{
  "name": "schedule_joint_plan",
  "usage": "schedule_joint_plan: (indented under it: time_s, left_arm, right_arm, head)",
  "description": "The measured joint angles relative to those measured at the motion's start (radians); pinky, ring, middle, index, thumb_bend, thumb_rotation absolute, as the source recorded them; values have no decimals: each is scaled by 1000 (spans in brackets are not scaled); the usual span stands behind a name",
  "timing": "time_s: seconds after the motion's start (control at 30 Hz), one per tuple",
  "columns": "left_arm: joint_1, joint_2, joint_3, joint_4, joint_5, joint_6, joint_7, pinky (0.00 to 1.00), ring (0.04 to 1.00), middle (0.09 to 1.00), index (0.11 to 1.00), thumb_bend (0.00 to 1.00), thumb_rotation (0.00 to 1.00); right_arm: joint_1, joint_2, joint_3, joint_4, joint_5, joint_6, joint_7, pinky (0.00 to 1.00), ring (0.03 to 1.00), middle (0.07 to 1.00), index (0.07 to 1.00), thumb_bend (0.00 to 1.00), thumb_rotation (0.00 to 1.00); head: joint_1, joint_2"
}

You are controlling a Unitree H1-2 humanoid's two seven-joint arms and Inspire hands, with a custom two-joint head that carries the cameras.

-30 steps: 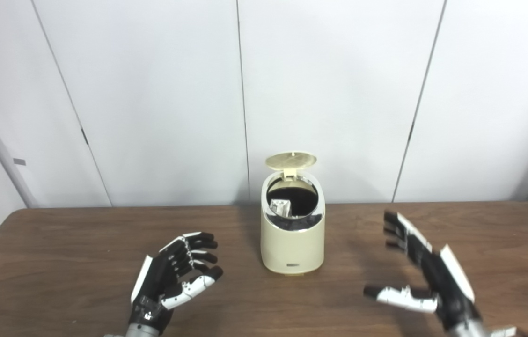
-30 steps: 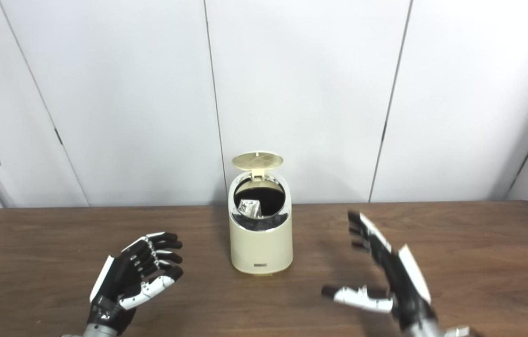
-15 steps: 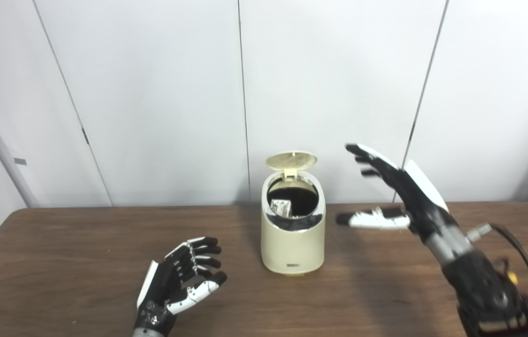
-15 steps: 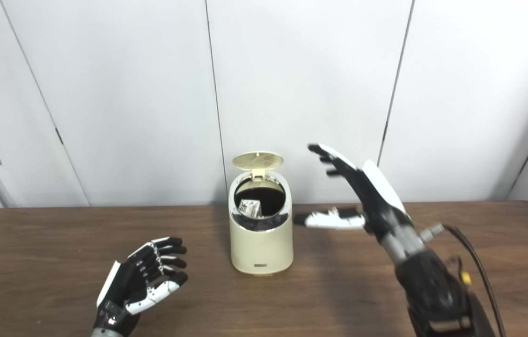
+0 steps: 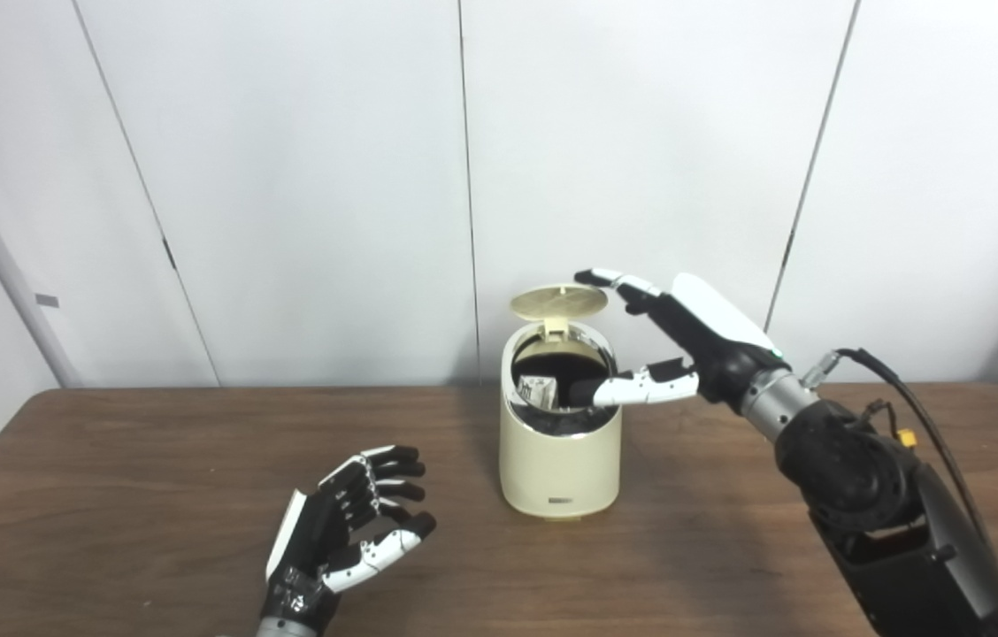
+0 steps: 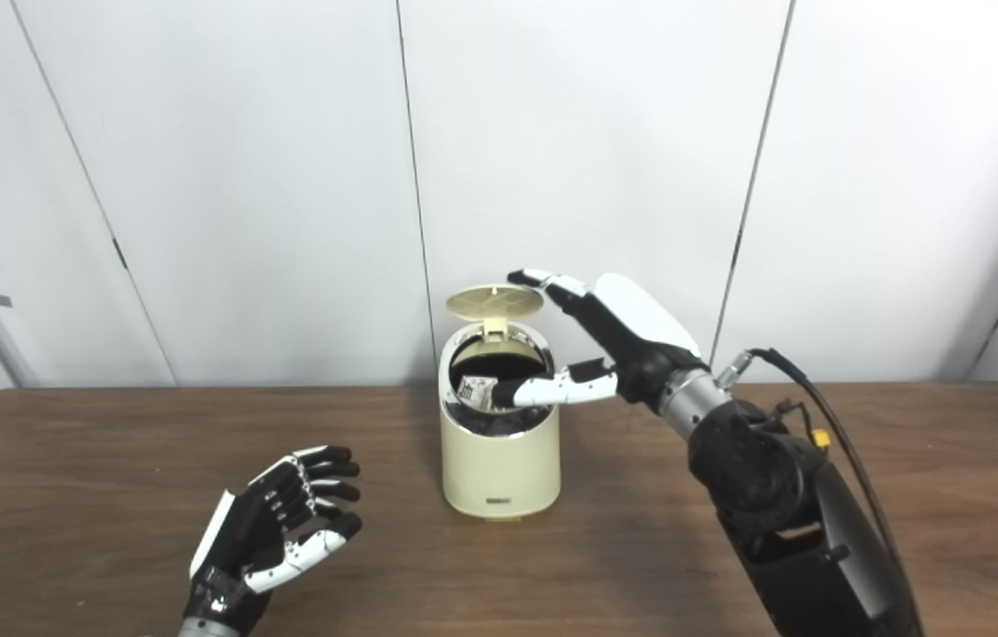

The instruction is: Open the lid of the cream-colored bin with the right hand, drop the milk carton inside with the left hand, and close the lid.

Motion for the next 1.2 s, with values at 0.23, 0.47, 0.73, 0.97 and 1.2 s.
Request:
schedule_joint_plan:
  time_s: [0.23,0.47,0.73,0.97,1.2]
  left_arm:
    - [0,-7,-2,0,0,0,0,489,615,695,724,711,183]
    - [0,-15,-2,2,-3,0,-2,483,615,697,729,720,199]
    - [0,-17,-1,4,-2,0,-1,487,617,697,727,722,189]
    - [0,-19,-2,4,0,0,-1,493,622,700,729,725,193]
    - [0,-19,-2,5,0,0,-2,487,617,699,730,726,189]
  right_arm:
    - [-52,-20,42,19,-24,0,70,923,1000,919,908,731,591]
    - [-51,-26,52,14,-28,-10,95,912,1000,918,892,753,608]
    - [-29,-66,45,-17,-32,-55,106,885,1000,879,860,773,604]
    - [-10,-99,42,-45,-58,-76,107,899,1000,855,849,767,579]
    - [1,-101,39,-46,-64,-91,114,941,1000,868,859,775,549]
  head:
    - [5,2]
    - [6,5]
    - [11,9]
    - [12,20]
    - [17,20]
